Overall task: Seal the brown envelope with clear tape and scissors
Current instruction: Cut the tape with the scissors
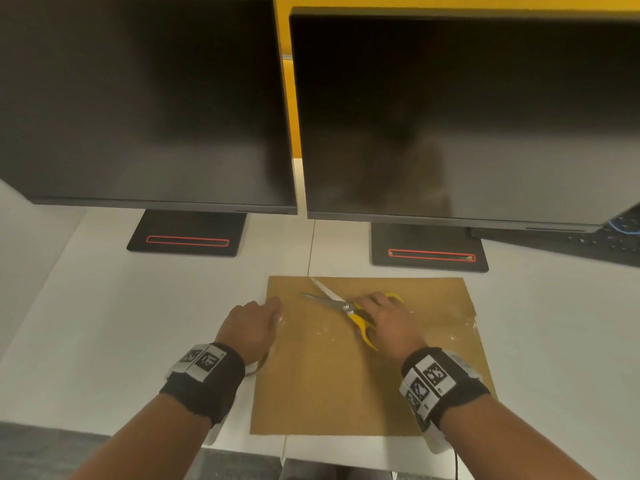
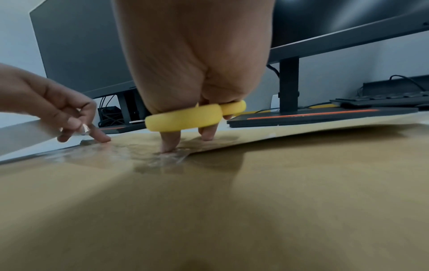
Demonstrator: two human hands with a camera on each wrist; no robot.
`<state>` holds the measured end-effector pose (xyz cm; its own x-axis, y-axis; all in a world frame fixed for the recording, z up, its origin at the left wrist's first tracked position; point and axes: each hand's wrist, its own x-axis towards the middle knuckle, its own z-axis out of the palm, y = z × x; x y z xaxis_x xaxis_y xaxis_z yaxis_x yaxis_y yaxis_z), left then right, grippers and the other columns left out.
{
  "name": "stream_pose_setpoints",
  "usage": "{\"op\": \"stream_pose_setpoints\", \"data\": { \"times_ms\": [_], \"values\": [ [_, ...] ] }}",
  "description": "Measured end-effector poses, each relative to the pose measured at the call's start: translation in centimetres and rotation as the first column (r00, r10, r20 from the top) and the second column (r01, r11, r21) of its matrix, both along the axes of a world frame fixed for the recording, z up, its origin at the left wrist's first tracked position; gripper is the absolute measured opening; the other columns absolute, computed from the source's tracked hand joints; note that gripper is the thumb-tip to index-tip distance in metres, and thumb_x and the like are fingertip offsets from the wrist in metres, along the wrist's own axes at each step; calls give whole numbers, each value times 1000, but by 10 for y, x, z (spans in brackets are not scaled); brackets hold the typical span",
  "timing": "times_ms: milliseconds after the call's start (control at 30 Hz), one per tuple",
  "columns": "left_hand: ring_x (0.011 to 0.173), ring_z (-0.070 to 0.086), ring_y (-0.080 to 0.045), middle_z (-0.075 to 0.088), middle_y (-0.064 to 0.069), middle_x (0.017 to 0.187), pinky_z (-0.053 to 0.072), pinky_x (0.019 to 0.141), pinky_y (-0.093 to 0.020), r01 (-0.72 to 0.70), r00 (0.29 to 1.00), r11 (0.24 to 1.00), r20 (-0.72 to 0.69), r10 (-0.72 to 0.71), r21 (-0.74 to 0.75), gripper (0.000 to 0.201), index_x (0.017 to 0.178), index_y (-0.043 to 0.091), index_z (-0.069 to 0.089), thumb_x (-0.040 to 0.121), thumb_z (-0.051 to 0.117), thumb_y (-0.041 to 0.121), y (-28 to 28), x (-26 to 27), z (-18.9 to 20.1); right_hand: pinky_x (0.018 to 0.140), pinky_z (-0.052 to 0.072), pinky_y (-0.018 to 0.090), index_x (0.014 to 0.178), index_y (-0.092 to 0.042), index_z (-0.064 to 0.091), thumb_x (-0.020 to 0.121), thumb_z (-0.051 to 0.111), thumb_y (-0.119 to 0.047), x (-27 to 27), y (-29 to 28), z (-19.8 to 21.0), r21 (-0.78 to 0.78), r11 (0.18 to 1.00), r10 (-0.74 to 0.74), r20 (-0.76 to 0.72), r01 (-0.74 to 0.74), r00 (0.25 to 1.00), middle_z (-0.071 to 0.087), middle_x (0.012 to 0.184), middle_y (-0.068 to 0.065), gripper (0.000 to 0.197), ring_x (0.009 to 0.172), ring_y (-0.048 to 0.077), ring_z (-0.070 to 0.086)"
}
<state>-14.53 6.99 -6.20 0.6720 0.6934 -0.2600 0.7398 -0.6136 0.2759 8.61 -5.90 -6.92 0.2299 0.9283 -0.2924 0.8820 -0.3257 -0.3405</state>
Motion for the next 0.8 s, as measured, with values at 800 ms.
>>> {"op": "stream_pose_setpoints", "data": {
  "times_ms": [800],
  "values": [
    [75,53,-30,53,-7,89,45,73,-42,53,904,940,416,98,-336,10,94,10,46,97,39,15,-68,156,27,72,36,28,122,-17,44,85,55,-1,63,-89,17,137,797,-556,-214,588,804,47,116,4,42,87,30,57]
  ]
}}
